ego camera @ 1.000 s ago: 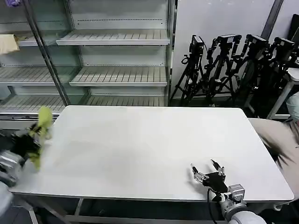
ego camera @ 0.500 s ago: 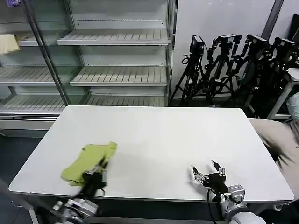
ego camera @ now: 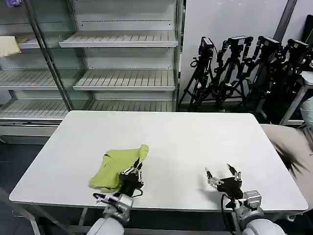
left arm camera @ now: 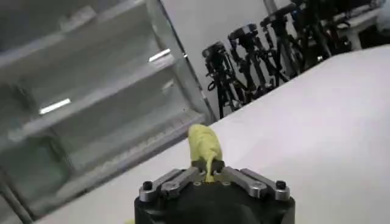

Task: Fold and organize the clothes.

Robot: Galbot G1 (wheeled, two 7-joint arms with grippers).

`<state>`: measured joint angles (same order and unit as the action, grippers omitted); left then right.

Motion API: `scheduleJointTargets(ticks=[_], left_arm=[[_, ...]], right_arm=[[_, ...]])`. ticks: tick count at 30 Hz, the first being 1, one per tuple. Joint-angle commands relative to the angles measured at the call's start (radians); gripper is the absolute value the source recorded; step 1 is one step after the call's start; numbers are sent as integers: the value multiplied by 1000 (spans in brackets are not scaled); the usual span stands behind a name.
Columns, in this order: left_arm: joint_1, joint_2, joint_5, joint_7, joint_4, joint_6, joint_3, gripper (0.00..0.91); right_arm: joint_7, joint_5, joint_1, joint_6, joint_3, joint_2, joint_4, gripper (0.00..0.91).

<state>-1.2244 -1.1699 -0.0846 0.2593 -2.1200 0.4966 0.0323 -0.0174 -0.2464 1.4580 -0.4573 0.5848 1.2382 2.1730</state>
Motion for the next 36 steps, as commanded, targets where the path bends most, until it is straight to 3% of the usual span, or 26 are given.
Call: scheduleJointTargets(ticks=[1, 3, 4, 5, 6, 7, 10, 16, 20, 23, 25, 28, 33, 36], left_arm=[[137, -188, 325, 130, 104, 80, -99, 10], [123, -204, 333, 129, 94, 80, -111, 30], [123, -208, 343, 131, 87, 80, -112, 191], [125, -213, 358, 135, 79, 81, -116, 282], [131, -224, 386, 143, 71, 81, -122, 776], [135, -226, 395, 145, 67, 81, -126, 907], [157, -265, 503, 184, 53, 80, -159, 907], [214, -348, 534, 163, 100, 43, -144, 907], [276, -327, 533, 117, 109, 30, -67, 907], [284, -198, 428, -52, 76, -23, 60, 907], [253, -82, 271, -167, 92, -163, 186, 907], [167, 81, 246, -320, 147, -302, 423, 907], [39, 177, 297, -464, 236, -430, 712, 907], [11, 190, 340, -466, 263, -442, 766, 907]], right_arm=[[60, 11, -89, 12, 12, 13, 13, 907], [34, 17, -116, 4, 33, 2, 44, 907], [31, 5, -121, 20, 43, -1, 56, 907], [30, -10, -130, 51, 55, -7, 67, 907], [28, -11, -139, 53, 70, -14, 76, 907], [14, -9, -147, 37, 86, -20, 83, 907], [-2, -9, -155, 33, 109, -51, 86, 907], [7, 15, -119, 38, 94, -36, 67, 907], [14, 15, -112, 38, 96, -42, 62, 907], [7, 14, -113, 46, 90, -43, 60, 907], [-4, 13, -115, 66, 78, -33, 51, 907], [-7, 12, -131, 84, 55, -20, 30, 907], [7, 32, -174, 78, 8, 5, 10, 907], [11, 52, -178, 76, -16, 14, 17, 907]])
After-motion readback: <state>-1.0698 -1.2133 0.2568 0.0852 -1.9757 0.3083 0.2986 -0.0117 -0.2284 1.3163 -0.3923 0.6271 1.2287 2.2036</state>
